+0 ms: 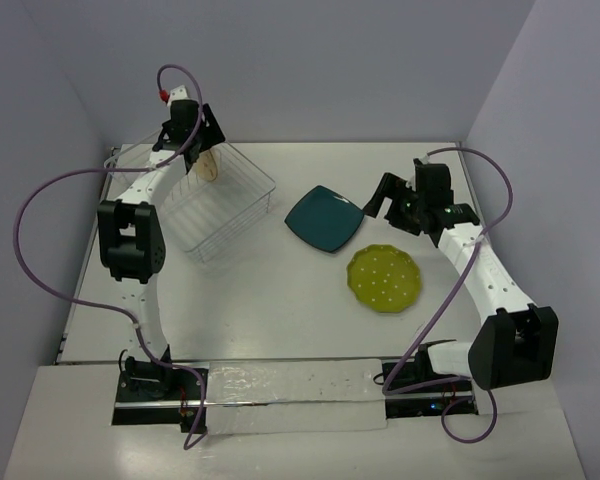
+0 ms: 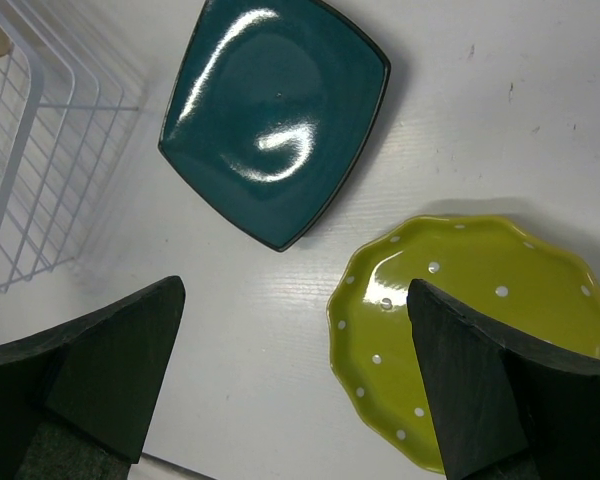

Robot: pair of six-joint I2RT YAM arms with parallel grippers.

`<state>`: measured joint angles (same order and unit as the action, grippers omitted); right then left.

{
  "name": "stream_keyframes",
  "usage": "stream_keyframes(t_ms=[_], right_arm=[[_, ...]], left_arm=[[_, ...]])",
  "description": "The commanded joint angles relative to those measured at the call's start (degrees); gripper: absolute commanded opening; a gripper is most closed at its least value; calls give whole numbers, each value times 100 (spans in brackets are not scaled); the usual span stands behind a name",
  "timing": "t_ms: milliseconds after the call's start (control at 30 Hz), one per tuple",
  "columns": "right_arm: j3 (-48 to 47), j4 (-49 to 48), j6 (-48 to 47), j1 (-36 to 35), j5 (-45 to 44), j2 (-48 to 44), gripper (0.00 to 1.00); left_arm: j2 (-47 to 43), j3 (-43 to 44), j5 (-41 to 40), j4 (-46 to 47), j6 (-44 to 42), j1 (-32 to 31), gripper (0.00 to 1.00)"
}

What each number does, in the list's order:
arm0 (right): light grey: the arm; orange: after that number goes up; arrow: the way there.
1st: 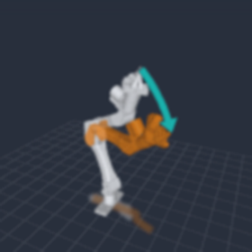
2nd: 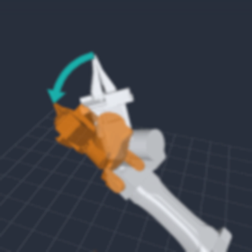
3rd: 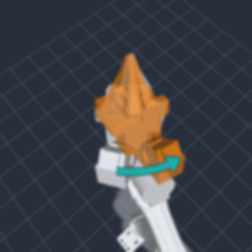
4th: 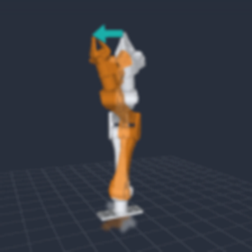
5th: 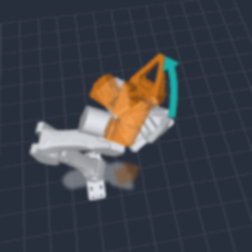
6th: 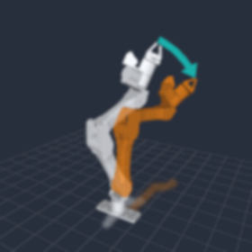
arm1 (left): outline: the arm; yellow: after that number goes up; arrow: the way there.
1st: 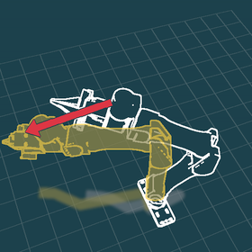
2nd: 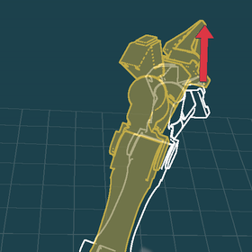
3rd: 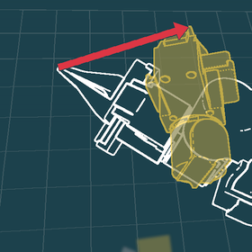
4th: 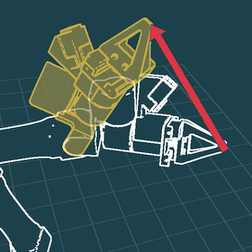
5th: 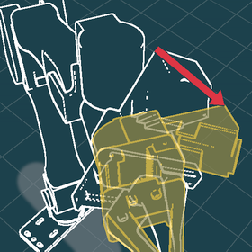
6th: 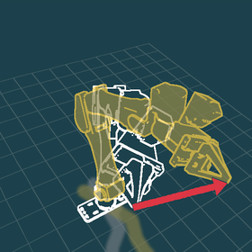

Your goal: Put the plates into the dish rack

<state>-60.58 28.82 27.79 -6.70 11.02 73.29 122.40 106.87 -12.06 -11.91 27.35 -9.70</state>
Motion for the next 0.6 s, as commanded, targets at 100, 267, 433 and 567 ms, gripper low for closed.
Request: stream_keyframes(t_ms=[100,267,433,567], right_arm=[[381,-211,32,37,-180,-289,100],[680,-648,-34,44,-202,-33,100],[453,-1168,94,37,111,969,100],[37,-1719,102,55,742,1984,99]], left_arm=[[-1066,459,81,-192,-460,-389,94],[-1652,198,526,-462,-1066,-1041,95],[-2578,-901,202,-109,-2172,-2186,96],[-2875,-1507,856,-22,-1973,-2459,97]])
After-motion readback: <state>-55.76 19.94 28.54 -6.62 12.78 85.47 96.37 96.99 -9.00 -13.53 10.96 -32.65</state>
